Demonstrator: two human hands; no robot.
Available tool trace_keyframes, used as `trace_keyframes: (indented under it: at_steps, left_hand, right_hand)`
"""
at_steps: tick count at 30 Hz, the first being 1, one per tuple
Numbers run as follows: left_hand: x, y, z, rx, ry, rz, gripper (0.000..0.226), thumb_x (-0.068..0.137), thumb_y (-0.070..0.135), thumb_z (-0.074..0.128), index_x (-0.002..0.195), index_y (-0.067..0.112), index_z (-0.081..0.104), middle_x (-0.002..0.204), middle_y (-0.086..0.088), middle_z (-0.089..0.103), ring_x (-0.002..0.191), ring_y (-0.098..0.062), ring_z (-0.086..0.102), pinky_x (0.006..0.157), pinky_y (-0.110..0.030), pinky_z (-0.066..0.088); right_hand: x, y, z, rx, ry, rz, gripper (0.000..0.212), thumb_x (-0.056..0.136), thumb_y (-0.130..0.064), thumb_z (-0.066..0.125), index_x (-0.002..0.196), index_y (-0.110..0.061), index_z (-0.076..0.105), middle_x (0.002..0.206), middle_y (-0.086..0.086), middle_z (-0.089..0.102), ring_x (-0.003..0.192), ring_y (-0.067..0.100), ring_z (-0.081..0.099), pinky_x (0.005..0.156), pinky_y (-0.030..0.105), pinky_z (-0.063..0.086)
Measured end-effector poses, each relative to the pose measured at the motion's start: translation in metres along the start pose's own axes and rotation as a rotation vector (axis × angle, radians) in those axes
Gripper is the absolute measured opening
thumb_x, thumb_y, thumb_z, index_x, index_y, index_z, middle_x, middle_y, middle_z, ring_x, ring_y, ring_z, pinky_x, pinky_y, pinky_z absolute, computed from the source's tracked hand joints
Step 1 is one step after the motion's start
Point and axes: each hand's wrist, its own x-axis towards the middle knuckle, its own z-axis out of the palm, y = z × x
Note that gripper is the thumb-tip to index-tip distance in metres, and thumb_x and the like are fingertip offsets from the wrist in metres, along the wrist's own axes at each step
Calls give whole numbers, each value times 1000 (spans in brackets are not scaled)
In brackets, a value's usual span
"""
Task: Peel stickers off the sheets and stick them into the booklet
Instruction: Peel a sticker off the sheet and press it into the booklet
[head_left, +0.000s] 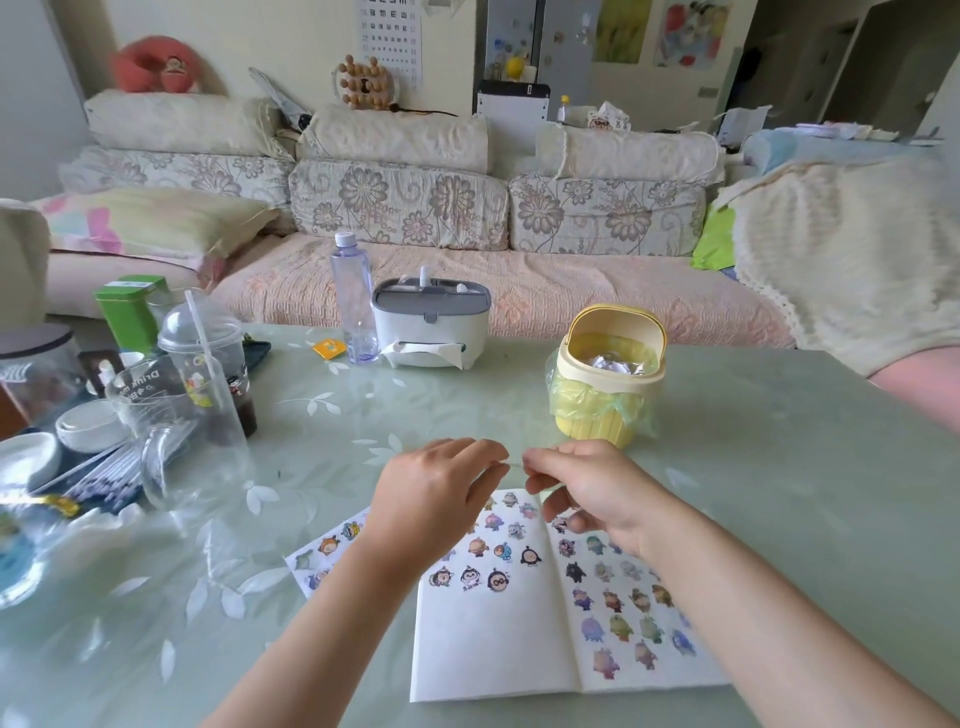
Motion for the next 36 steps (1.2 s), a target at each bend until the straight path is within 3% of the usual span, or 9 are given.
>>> trace_keyframes:
  at_steps: [5, 13, 15, 17, 21, 23, 26, 30, 36]
  left_hand:
    - [-3, 3, 4, 71, 69, 33, 12, 92, 21, 66, 81, 23, 71, 66, 9, 64, 56, -15, 57, 38, -31, 41]
    - [-9, 10, 8, 7, 39, 94, 10, 92, 29, 64, 97, 24, 71, 82, 13, 72, 63, -13, 66, 43, -28, 47]
    - [-11, 11, 3, -27, -128, -30, 27, 92, 41, 58, 117, 31, 59, 94, 20, 72, 66, -4, 67, 49, -25, 49]
    - [-14, 18, -2, -161, -296, -280, 39, 93, 46, 57, 130, 40, 45, 102, 29, 68, 68, 0, 66, 56, -25, 52]
    - [-19, 20, 0, -525, -336, -699, 24, 98, 29, 55, 122, 30, 58, 95, 15, 71, 70, -2, 67, 55, -22, 50]
    - [-26, 17, 1, -444, -384, -626, 25, 99, 20, 52, 120, 31, 60, 100, 16, 70, 80, 2, 64, 65, -20, 51]
    - [-44, 8, 9, -260, -536, -356, 31, 97, 23, 55, 126, 30, 63, 119, 16, 63, 107, -4, 55, 88, -27, 48]
    - [-59, 9, 13, -212, -768, -191, 61, 87, 57, 41, 143, 36, 49, 144, 20, 48, 131, -5, 39, 109, -31, 36]
    - [-69, 5, 12, -99, -797, -105, 69, 90, 68, 47, 151, 39, 34, 155, 20, 30, 143, -6, 23, 117, -30, 19]
  right_hand:
    - [-4, 6, -1, 33, -106, 104, 41, 93, -51, 59, 92, -12, 73, 79, 2, 71, 58, 19, 60, 46, 25, 32]
    - [-2, 12, 2, 113, -50, 41, 19, 93, -26, 68, 97, -7, 70, 74, 2, 67, 53, 16, 59, 45, 24, 30]
    - [-2, 13, 2, 22, -13, -4, 16, 94, -25, 65, 96, -9, 70, 78, 5, 69, 53, 15, 59, 43, 23, 31]
    - [-1, 15, 1, -154, 36, -97, 15, 96, -24, 60, 91, -13, 68, 83, 6, 72, 54, 15, 61, 42, 21, 35]
    - [-1, 24, -3, -415, -21, -227, 17, 99, -26, 56, 88, -16, 65, 81, -2, 71, 55, 13, 63, 64, 31, 51]
    - [-1, 31, -6, -487, -77, -210, 17, 98, -29, 56, 85, -21, 64, 75, -7, 68, 55, 13, 62, 66, 34, 52]
    - [-4, 44, -10, -654, -177, -160, 17, 97, -32, 57, 84, -23, 63, 71, -8, 63, 54, 10, 59, 58, 27, 47]
    - [-8, 61, -12, -721, -255, -113, 18, 92, -39, 64, 82, -23, 65, 67, -10, 61, 52, 3, 55, 57, 23, 46]
    - [-7, 66, -4, -792, -191, -188, 17, 91, -42, 65, 83, -27, 66, 70, -14, 59, 62, 1, 51, 64, 22, 42]
